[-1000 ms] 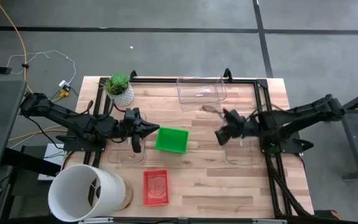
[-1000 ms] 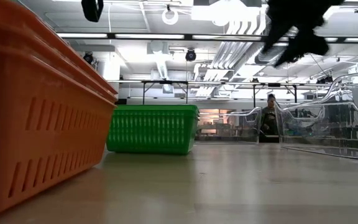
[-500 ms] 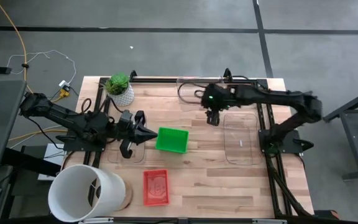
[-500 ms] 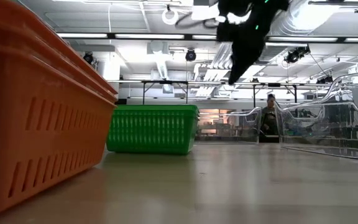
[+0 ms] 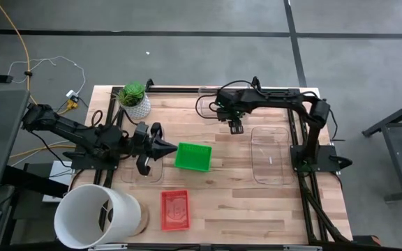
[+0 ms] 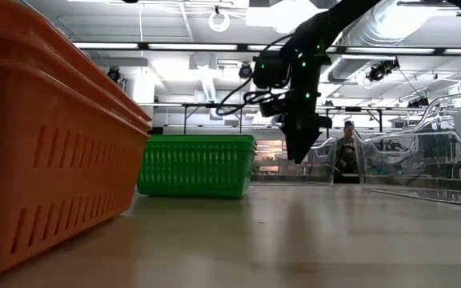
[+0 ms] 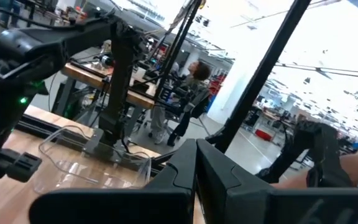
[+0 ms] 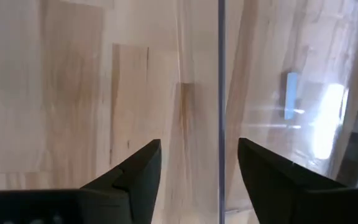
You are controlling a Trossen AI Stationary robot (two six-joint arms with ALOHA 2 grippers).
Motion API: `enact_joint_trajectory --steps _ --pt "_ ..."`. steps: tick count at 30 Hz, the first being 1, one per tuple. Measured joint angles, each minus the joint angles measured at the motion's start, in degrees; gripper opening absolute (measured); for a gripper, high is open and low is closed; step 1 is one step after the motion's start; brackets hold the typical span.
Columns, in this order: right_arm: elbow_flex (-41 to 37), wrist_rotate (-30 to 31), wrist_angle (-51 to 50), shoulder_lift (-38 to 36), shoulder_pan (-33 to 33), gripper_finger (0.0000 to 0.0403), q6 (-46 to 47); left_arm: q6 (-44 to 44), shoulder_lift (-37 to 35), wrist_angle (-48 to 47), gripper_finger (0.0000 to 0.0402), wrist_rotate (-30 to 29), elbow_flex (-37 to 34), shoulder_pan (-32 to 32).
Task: Stack baskets by color
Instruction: Stack the top center transparent bin on the right transparent bin
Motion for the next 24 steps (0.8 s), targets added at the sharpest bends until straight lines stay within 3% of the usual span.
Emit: enact_joint_trajectory --steps 4,10,17,24 --pt "0.00 0.20 0.98 0.94 -0.73 0.0146 -0.85 0.00 0.00 0.00 0.0000 -1.26 0.00 -0.01" --pt "0.02 0.17 3.44 1.16 -1.11 0.0013 0.41 0.00 0.00 0.00 0.0000 -4.75 0.00 -0.01" --pt "2.71 -2.85 0.34 0.43 -0.89 0.0003 8.05 0.77 0.00 0.00 0.0000 -7.68 0.00 0.00" --pt "13.24 -2.34 -3.37 -2.65 0.96 0.0001 10.98 3.45 0.02 -0.30 0.0000 -7.54 0.00 -0.01"
